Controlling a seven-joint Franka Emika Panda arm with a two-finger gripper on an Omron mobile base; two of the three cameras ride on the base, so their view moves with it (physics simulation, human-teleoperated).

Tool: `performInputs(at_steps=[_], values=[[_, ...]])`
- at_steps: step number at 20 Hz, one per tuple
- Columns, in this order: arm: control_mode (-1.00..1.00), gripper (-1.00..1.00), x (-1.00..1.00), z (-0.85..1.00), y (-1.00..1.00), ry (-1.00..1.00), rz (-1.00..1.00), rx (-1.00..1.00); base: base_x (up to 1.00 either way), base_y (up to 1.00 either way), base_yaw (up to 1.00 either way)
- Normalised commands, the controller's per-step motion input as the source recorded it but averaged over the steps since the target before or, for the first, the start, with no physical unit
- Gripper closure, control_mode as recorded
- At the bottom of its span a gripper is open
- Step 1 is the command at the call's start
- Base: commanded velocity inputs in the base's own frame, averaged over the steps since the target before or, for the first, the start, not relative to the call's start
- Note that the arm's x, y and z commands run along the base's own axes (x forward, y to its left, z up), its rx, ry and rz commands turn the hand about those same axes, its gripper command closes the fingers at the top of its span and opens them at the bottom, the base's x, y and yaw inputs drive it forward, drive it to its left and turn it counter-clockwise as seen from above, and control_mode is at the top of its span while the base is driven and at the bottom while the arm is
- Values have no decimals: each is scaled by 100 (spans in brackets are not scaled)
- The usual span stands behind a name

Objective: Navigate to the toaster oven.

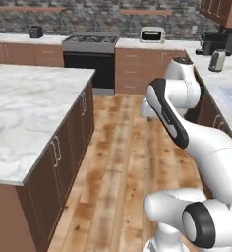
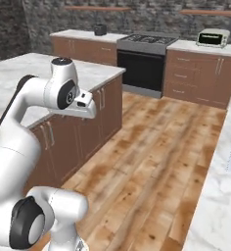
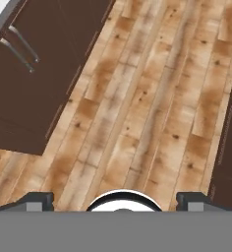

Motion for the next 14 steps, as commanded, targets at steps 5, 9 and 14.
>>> performInputs(at_steps=[5, 9, 14], values=[[100, -100, 0, 0, 0, 0, 0, 0, 100, 5, -31], [100, -100, 0, 0, 0, 0, 0, 0, 100, 24, -29], [100, -100, 0, 0, 0, 0, 0, 0, 100, 27, -31]])
